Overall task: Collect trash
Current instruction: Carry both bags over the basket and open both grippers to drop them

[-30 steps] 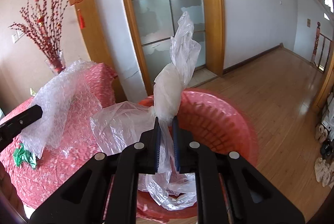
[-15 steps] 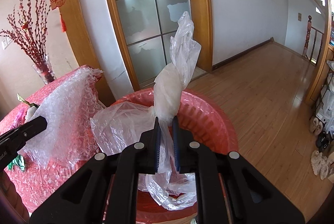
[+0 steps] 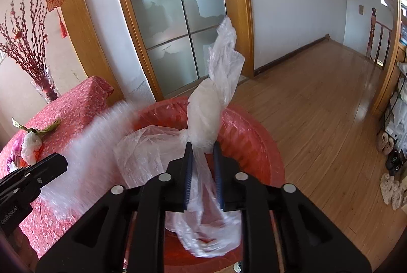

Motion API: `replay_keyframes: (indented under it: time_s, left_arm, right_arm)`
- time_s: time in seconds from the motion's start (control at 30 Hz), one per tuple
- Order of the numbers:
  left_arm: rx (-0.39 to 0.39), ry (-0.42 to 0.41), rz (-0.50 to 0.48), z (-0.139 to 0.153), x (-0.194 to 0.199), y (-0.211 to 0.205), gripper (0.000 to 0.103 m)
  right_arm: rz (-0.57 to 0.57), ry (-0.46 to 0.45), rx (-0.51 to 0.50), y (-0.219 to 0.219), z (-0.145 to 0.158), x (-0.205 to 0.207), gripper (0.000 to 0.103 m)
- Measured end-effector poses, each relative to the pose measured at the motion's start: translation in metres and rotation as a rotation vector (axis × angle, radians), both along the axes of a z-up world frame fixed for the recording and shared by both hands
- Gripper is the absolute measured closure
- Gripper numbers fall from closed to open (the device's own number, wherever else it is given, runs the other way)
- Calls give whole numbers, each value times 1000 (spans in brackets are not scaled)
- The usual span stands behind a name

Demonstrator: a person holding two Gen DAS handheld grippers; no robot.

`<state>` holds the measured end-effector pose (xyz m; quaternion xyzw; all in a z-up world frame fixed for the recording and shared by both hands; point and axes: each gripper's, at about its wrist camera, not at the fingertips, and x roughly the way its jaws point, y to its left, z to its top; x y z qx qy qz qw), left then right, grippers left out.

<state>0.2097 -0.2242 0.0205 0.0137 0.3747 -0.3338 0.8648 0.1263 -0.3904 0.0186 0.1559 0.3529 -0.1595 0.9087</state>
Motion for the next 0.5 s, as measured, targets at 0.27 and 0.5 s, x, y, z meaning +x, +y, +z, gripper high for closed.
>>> replay_keyframes:
  time_s: [0.27, 0.5]
  left_arm:
    - [12, 13, 57, -7, 6, 17, 71]
    - [17, -42, 127, 3, -3, 55, 60]
  right_arm:
    - [-6, 8, -11, -1, -3, -3, 62]
    - [31, -3, -64, 18, 5, -4, 62]
